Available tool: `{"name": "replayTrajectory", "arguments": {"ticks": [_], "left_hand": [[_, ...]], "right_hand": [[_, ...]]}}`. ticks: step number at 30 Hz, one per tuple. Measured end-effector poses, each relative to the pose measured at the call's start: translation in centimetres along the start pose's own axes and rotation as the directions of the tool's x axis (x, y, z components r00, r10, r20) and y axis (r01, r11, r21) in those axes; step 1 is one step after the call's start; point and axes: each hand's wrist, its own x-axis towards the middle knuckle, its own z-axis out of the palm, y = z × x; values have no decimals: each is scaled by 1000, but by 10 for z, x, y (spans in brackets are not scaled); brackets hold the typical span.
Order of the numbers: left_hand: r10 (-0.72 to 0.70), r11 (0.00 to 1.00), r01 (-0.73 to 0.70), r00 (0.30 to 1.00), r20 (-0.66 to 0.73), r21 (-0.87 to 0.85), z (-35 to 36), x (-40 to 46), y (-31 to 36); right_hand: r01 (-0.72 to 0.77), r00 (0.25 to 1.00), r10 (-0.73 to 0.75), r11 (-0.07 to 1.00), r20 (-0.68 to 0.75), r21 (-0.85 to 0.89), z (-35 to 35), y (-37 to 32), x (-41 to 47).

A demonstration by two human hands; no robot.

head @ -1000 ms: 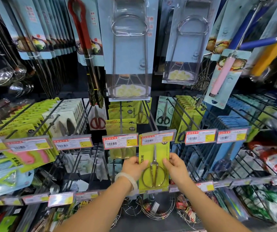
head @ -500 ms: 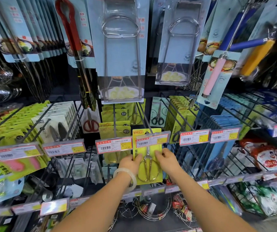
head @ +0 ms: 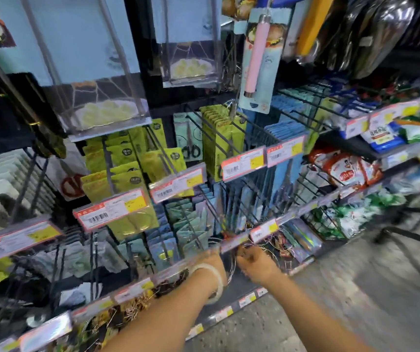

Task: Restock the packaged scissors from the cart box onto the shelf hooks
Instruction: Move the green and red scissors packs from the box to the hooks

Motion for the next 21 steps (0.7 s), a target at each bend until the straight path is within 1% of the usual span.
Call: {"name": "replayTrajectory", "arguments": {"ticks": [1,3,8,12,17,21], "left_hand": [[39,998,-40,999,10,44,4,2,14],[109,988,-107,994,-13,108,7,4,46],[301,927,-276,951,-66,252,1,2,154],[440,874,-402,893,-92,274,-6,-5,259],[587,770,-505,800,-123,390,-5,-21,382],[676,681,-581,732,-79,447,0,-28,460]], "right_hand": [[-39,999,39,999,-24,-14,-7,16,-5],[-100,990,97,995,-105,-29,-32,44,-14],[-166,954,118,974,-275,-157,-124,111,-29],[-209,911,109,953,-397,-218,-203,166,-38],[-298,844,170,937,-509,-181,-293,231,-57],[-351,784,230,930,-577,-105,-348,283,-73]]}}
